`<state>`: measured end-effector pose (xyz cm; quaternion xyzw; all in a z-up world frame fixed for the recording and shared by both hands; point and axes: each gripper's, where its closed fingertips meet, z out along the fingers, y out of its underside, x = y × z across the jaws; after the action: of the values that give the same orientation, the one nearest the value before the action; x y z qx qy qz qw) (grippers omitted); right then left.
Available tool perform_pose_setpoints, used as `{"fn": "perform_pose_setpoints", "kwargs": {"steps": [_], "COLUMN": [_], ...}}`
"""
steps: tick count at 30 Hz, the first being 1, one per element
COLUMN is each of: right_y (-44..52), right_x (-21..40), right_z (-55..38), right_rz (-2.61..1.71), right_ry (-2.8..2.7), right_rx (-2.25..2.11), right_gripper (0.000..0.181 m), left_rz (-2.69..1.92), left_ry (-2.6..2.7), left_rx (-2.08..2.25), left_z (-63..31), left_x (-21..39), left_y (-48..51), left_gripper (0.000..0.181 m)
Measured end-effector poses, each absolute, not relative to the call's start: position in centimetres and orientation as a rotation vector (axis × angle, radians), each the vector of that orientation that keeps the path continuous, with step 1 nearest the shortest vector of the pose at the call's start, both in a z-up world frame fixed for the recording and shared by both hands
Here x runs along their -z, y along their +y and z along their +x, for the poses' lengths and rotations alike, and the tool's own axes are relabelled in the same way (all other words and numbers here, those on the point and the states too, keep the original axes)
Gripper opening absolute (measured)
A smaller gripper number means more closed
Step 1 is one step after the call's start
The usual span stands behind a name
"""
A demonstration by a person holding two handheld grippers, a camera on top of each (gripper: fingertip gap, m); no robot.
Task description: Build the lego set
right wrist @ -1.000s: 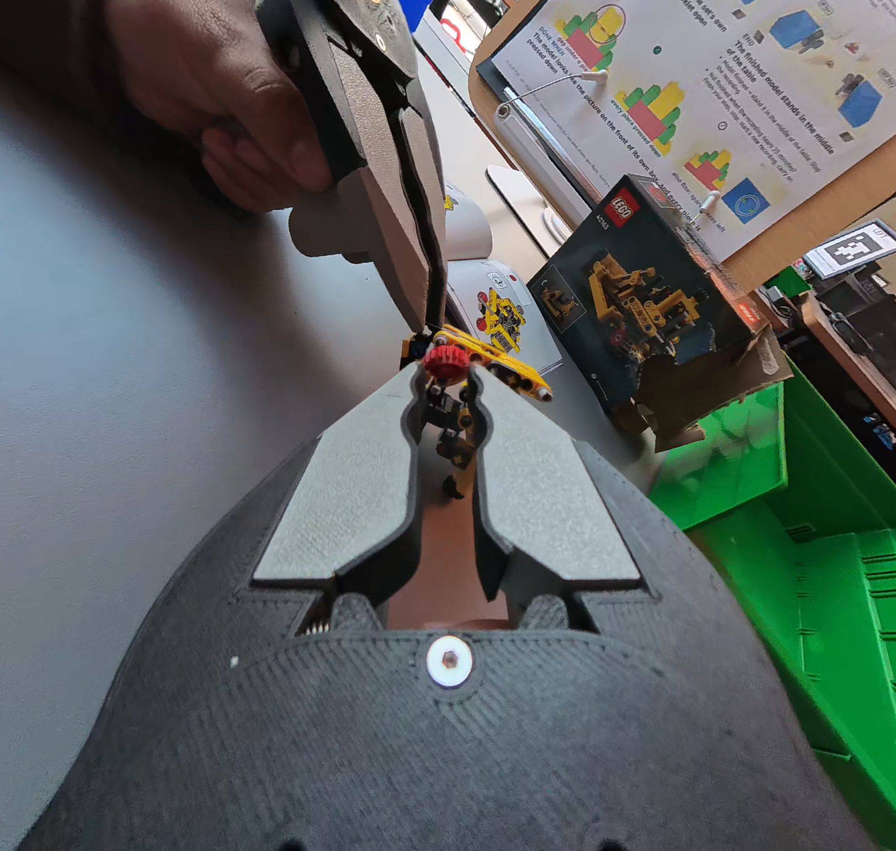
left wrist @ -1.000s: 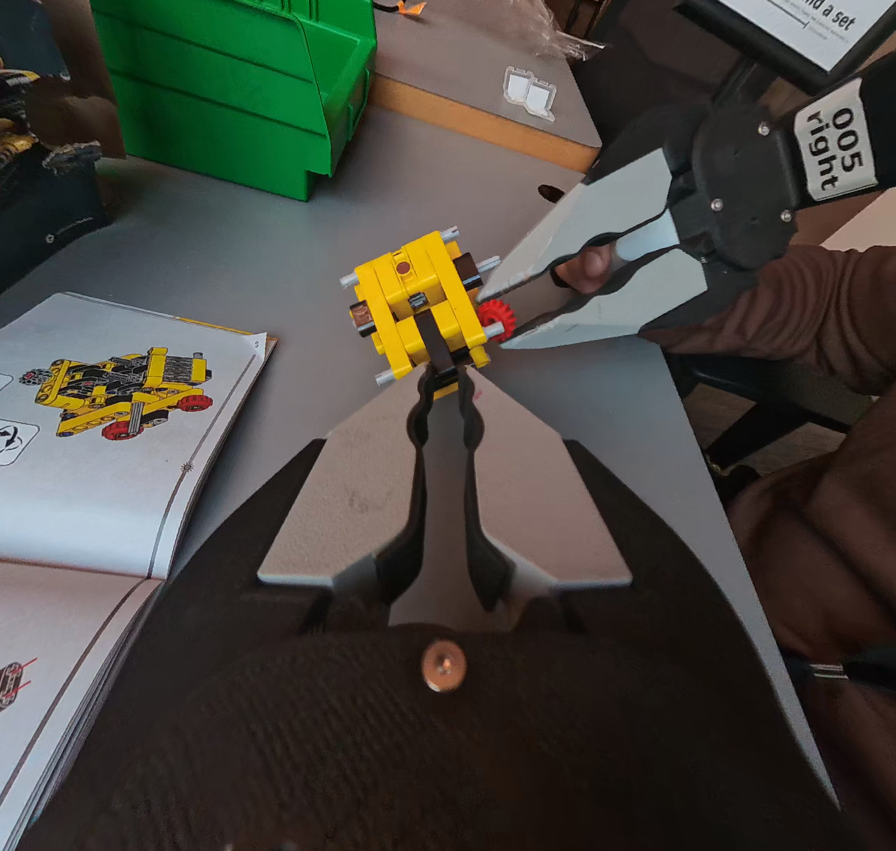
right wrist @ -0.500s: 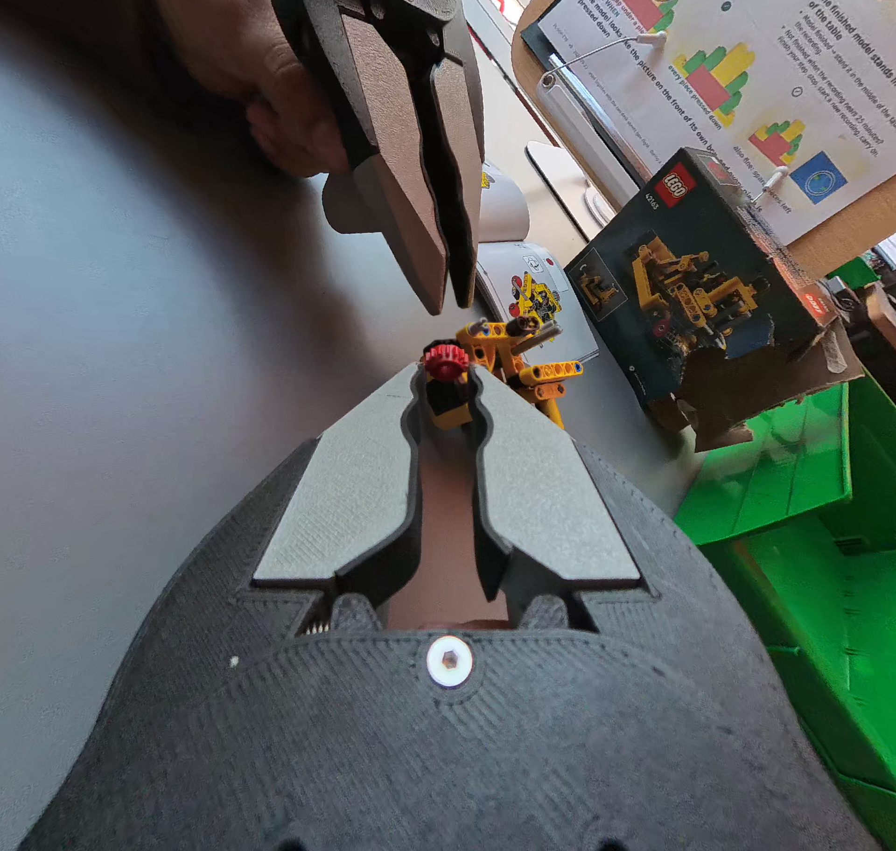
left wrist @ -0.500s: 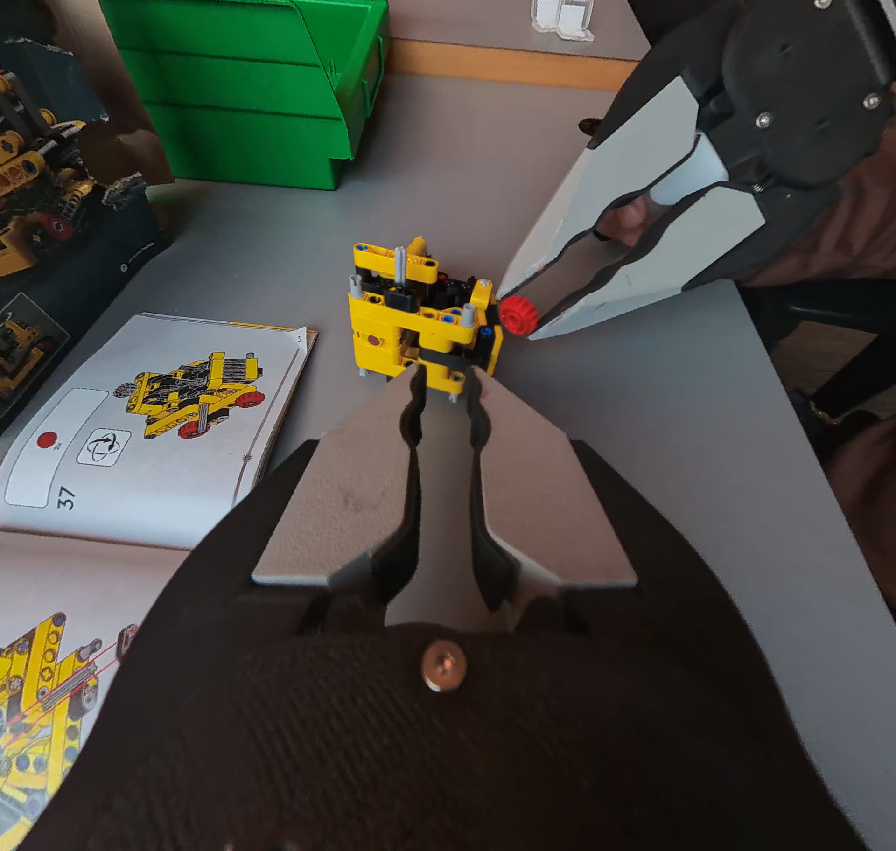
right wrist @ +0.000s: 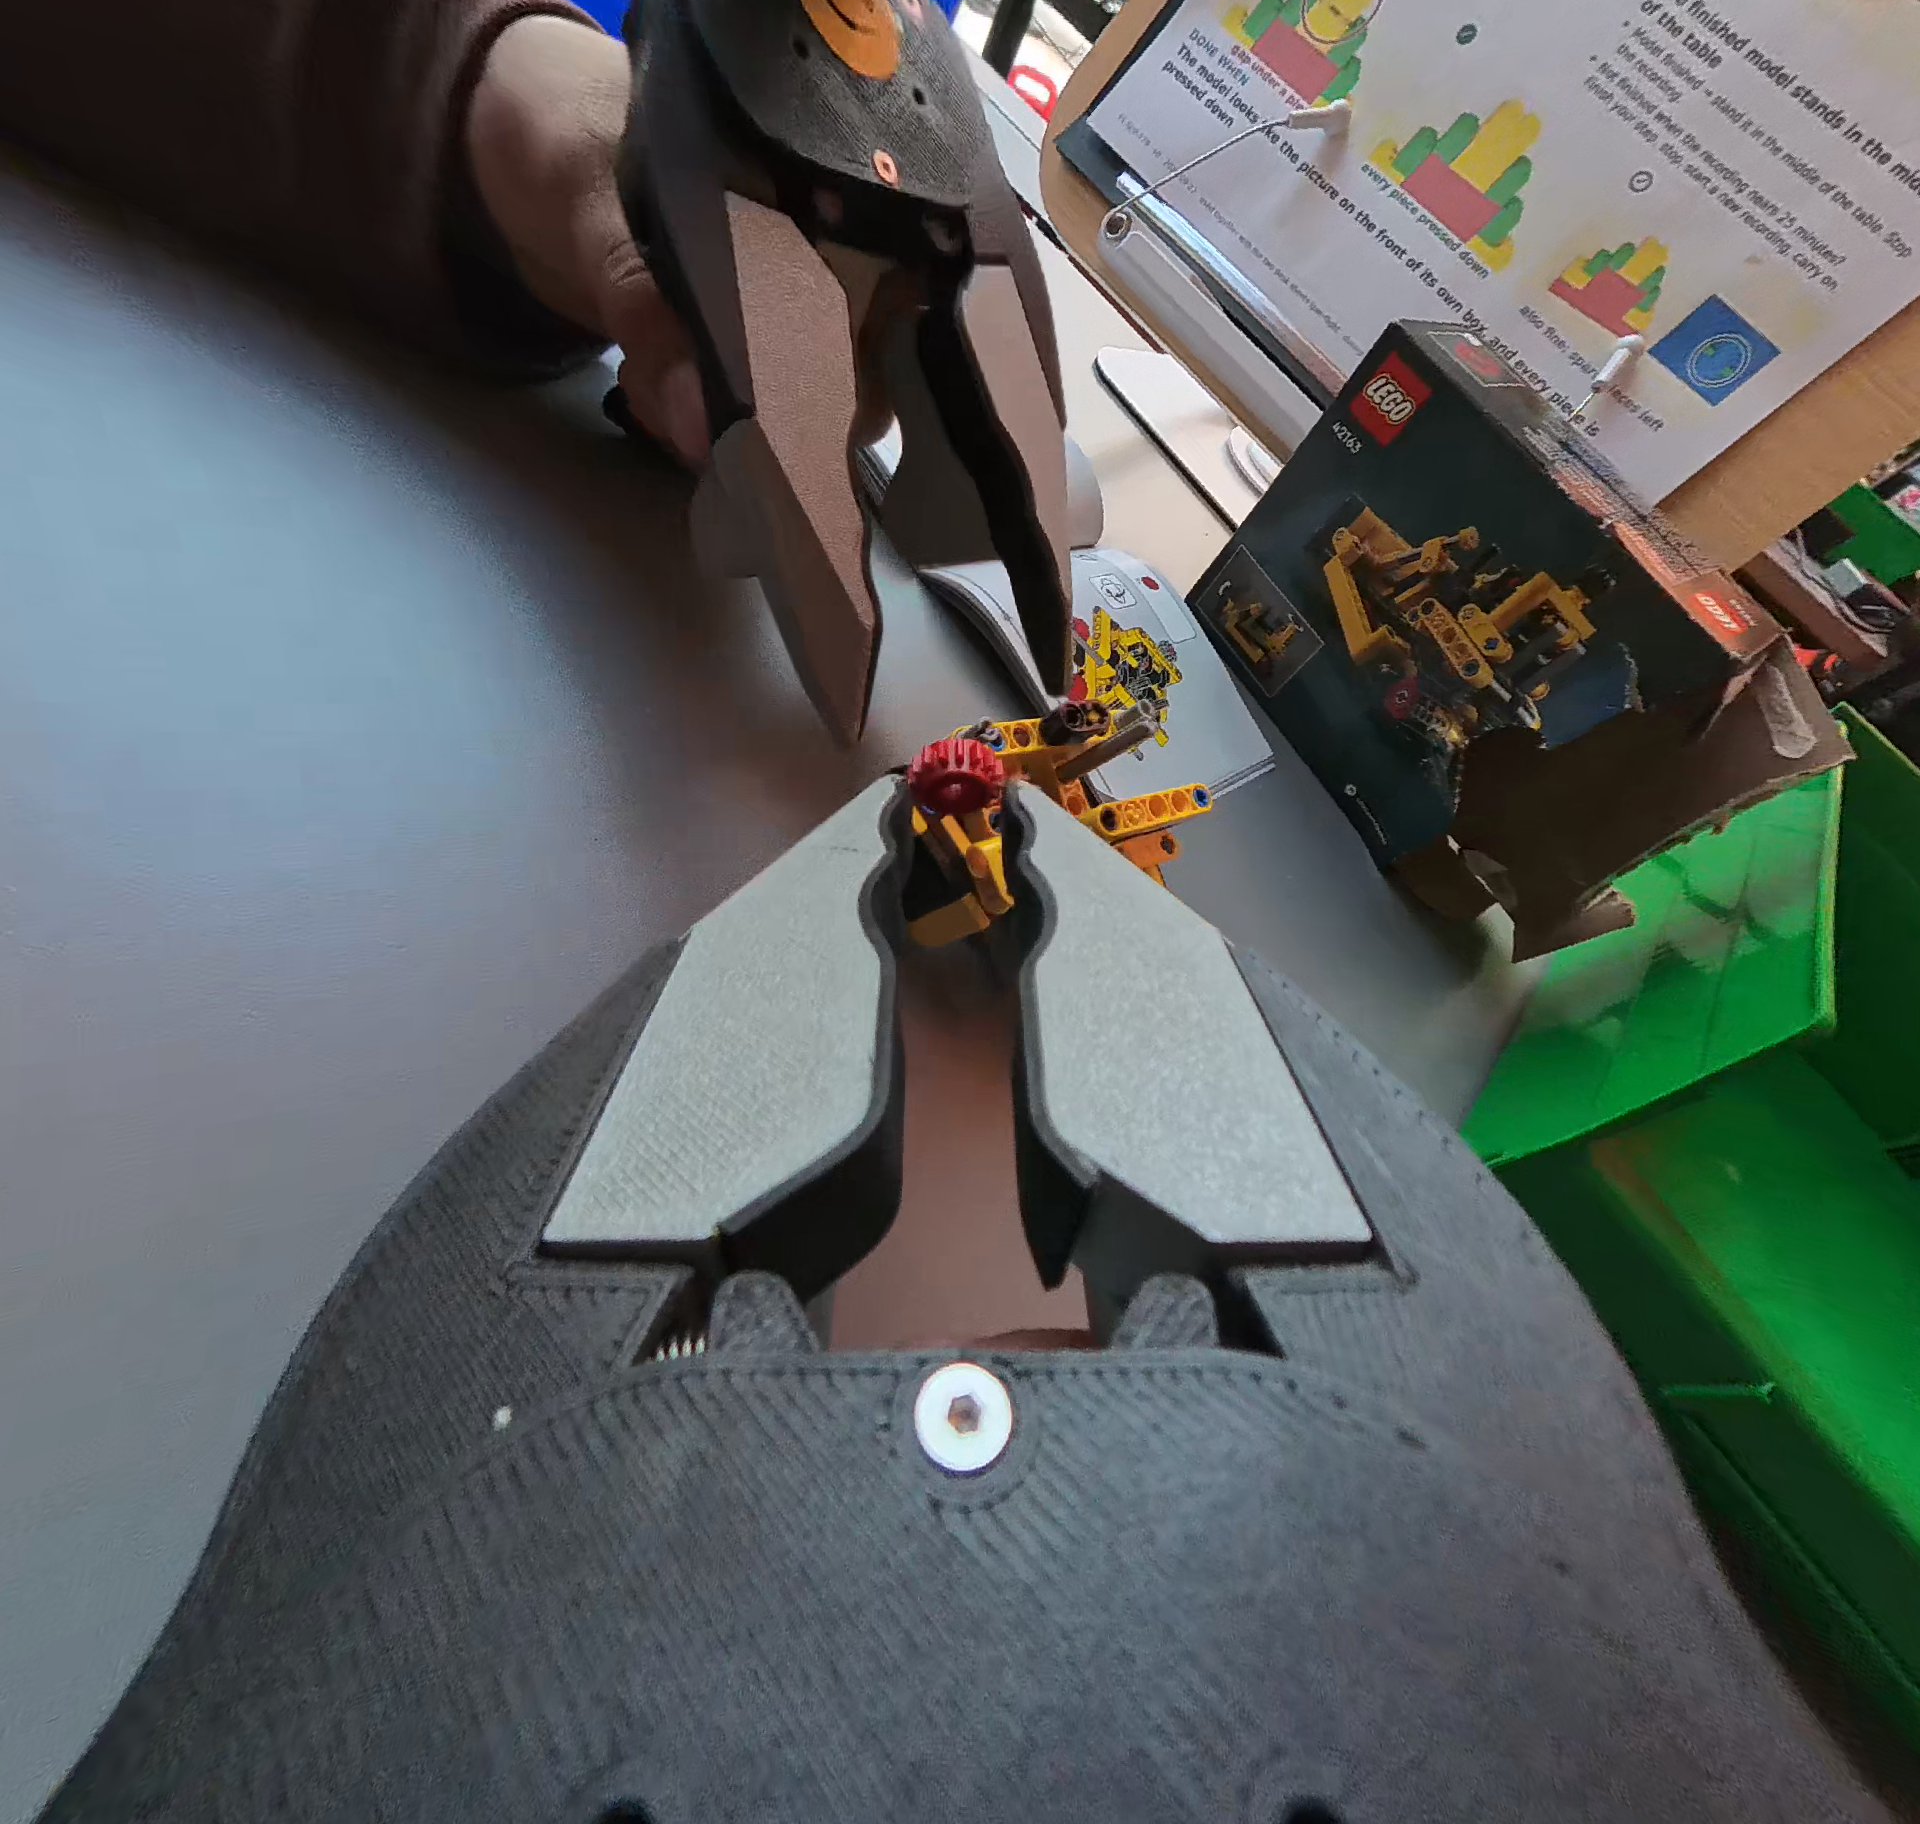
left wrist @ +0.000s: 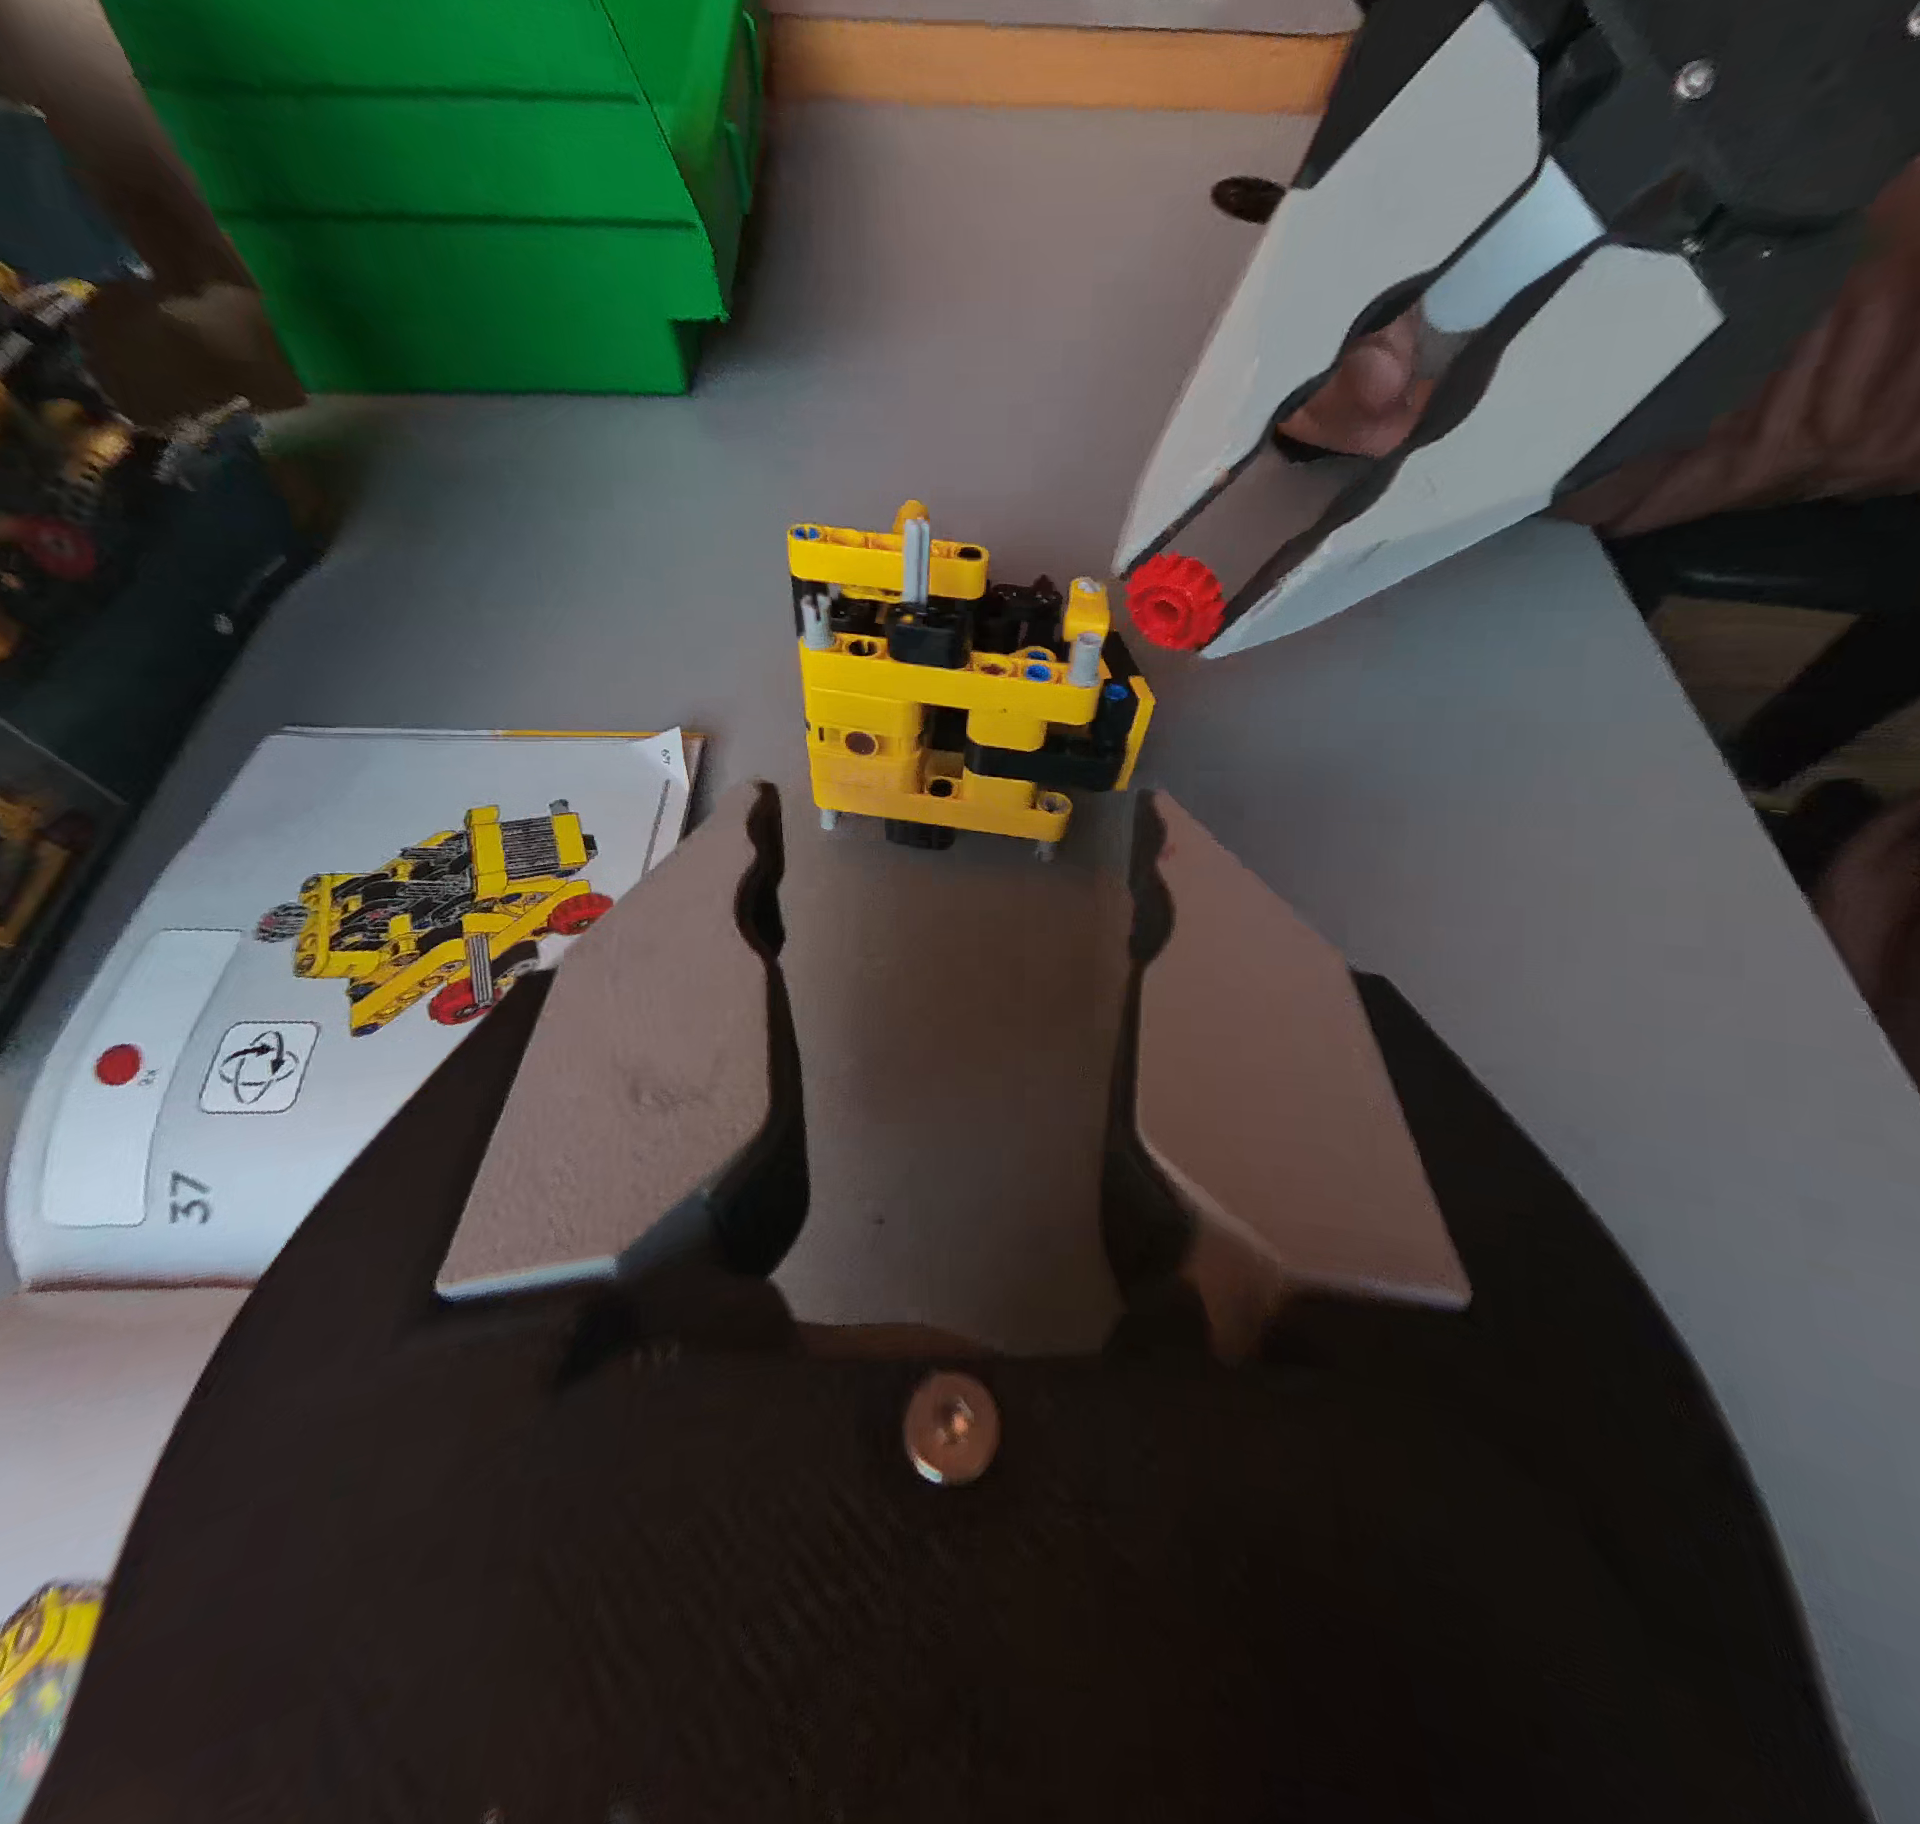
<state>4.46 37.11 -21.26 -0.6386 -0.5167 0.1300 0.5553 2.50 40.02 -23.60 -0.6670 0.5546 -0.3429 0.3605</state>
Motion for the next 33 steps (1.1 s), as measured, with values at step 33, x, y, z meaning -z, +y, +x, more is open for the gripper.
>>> {"fn": "perform_pose_setpoints", "kwargs": {"steps": [33], "right_y": [37.5], "right_x": [21.6], "right_z": [4.6], "right_rz": [-1.545], "right_ry": [-1.216], "right_rx": [-0.393], "right_gripper": [0.013], "left_rz": [-1.632], "left_ry": [1.569], "left_rx": [0.966], "left_z": [4.9], "left_x": [23.7], "left_y": [39.6], "left_gripper": [0.059]}}
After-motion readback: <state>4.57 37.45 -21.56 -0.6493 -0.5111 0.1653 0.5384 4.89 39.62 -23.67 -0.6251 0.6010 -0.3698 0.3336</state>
